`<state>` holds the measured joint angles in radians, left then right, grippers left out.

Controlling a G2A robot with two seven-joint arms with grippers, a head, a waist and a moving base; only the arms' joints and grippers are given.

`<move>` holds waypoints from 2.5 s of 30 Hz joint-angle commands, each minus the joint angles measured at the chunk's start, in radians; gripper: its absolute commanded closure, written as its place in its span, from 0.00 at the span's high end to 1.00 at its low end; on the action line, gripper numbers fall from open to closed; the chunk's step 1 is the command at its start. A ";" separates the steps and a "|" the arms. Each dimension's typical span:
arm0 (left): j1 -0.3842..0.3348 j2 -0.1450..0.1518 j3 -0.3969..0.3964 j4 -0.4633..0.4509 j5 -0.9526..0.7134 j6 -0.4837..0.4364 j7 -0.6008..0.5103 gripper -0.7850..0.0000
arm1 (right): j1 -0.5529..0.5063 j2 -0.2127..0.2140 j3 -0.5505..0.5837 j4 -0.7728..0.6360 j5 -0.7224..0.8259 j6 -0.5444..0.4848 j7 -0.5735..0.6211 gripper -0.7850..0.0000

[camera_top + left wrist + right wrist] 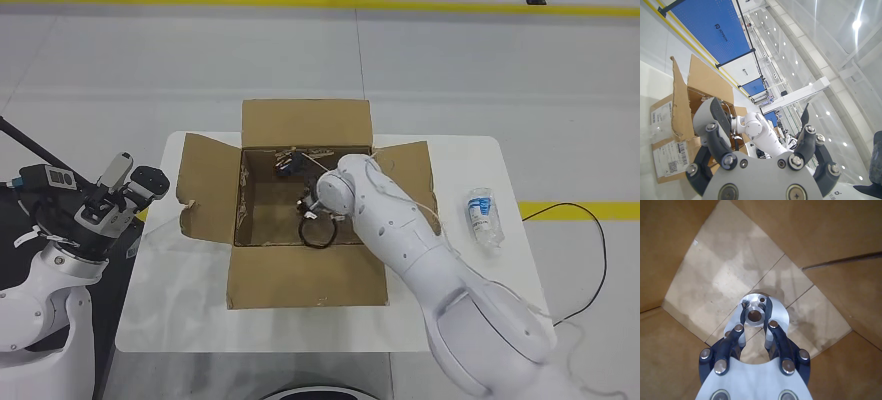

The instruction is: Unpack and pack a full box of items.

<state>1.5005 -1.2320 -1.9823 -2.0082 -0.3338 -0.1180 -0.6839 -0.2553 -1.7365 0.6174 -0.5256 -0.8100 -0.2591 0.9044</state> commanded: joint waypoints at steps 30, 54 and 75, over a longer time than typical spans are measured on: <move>0.000 0.000 0.000 0.000 0.000 0.000 0.000 1.00 | -0.624 0.282 0.590 -1.310 -0.033 -0.079 0.258 0.00; 0.000 0.000 0.000 0.000 0.000 0.000 0.000 1.00 | -0.624 0.282 0.590 -1.310 -0.033 -0.079 0.258 0.00; 0.000 0.000 0.000 0.000 0.000 0.000 0.000 1.00 | -0.791 0.328 0.746 -1.521 -0.115 -0.094 0.239 0.00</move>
<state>1.5005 -1.2320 -1.9823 -2.0082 -0.3338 -0.1180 -0.6839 -1.0291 -1.4118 1.3435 -2.0251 -0.9145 -0.3527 1.1370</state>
